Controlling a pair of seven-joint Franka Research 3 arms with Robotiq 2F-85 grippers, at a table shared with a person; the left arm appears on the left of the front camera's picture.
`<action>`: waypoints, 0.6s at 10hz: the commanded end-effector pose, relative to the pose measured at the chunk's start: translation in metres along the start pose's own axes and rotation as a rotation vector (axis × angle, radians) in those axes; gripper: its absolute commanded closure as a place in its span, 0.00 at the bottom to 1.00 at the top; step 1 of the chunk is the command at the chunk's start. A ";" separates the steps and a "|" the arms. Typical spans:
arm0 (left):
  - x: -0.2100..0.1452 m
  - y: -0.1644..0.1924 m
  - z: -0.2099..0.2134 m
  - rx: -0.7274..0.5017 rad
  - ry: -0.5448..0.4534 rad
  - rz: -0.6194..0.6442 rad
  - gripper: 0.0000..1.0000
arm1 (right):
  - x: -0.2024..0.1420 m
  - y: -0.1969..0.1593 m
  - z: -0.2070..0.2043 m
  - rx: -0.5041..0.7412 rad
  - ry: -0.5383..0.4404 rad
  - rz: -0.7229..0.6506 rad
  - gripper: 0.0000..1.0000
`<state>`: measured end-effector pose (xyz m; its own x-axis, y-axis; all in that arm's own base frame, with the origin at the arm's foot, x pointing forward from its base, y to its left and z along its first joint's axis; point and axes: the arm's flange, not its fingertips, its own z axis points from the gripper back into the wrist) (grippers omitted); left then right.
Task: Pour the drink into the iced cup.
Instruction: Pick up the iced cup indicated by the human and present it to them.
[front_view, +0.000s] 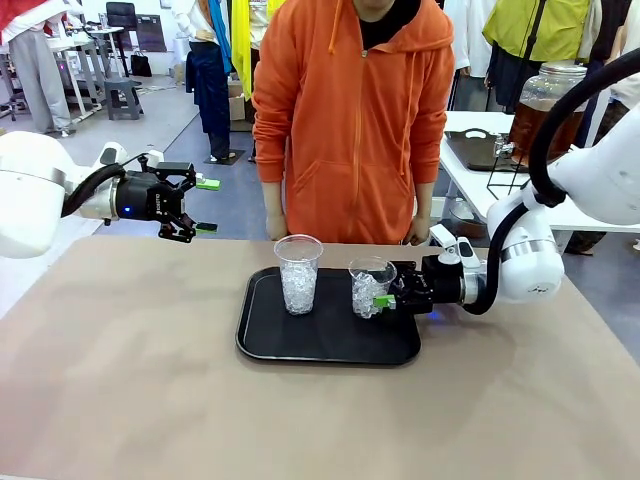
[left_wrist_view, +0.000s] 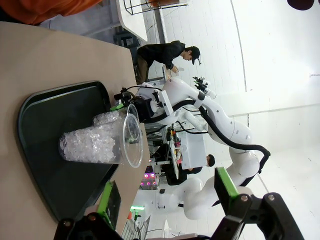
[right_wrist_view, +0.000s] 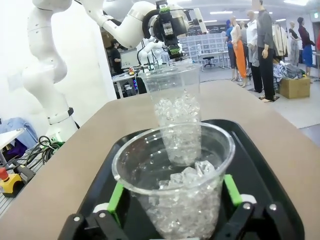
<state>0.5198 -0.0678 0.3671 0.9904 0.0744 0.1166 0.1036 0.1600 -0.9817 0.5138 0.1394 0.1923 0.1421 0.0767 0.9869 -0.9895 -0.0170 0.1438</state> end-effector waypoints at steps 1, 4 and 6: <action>-0.001 -0.002 0.001 0.000 -0.001 -0.005 0.00 | 0.003 -0.008 -0.006 -0.012 -0.004 -0.007 0.32; -0.001 -0.002 0.001 0.000 -0.001 -0.005 0.00 | 0.003 -0.009 -0.005 -0.032 -0.019 -0.027 0.32; -0.001 -0.002 0.001 0.000 -0.001 -0.005 0.00 | 0.010 -0.009 -0.003 -0.043 -0.049 -0.025 0.32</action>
<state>0.5198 -0.0678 0.3671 0.9904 0.0743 0.1166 0.1036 0.1600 -0.9817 0.5176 0.1386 0.1932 0.1530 0.0632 0.9862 -0.9882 0.0031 0.1531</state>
